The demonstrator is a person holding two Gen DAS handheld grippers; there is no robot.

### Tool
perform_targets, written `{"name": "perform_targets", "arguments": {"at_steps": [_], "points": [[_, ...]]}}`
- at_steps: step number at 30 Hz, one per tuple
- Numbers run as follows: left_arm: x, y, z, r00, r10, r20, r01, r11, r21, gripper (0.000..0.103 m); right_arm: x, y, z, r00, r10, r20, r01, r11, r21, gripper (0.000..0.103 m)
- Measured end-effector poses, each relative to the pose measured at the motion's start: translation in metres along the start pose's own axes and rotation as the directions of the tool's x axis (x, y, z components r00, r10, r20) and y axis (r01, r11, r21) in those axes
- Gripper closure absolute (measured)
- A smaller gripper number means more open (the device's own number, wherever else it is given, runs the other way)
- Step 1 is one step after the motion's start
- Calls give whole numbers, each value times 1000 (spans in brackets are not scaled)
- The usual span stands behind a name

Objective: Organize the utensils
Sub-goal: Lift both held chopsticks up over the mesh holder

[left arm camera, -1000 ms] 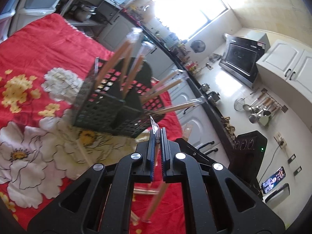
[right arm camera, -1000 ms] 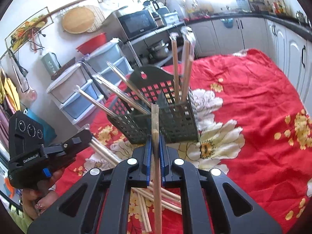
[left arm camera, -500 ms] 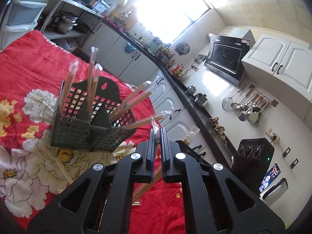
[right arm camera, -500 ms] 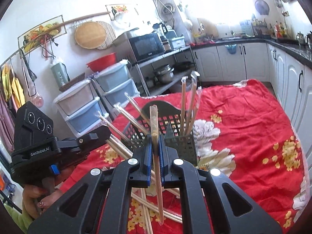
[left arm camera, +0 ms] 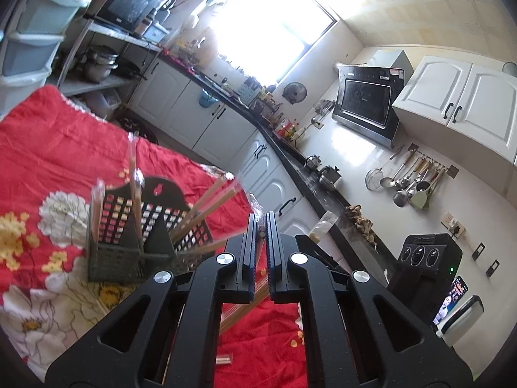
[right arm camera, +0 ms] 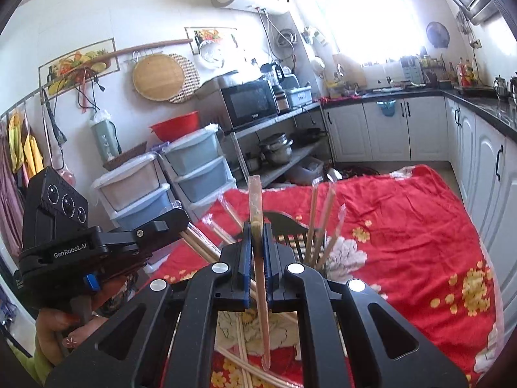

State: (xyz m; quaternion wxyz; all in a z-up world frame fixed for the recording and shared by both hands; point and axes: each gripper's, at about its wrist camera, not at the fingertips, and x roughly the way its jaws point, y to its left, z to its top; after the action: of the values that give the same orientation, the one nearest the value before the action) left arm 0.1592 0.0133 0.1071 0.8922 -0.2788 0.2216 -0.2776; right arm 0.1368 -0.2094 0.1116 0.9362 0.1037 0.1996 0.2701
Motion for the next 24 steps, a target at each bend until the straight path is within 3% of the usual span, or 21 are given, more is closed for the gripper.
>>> {"name": "perform_targets", "arguments": {"at_steps": [15, 24], "points": [[-16, -15, 45, 994, 16, 104, -24, 997, 71, 100, 0, 17, 51, 988, 15, 151, -9, 999, -43, 96], [-33, -15, 70, 981, 65, 185, -82, 993, 86, 100, 7, 25, 73, 977, 25, 211, -10, 997, -72, 96]]}}
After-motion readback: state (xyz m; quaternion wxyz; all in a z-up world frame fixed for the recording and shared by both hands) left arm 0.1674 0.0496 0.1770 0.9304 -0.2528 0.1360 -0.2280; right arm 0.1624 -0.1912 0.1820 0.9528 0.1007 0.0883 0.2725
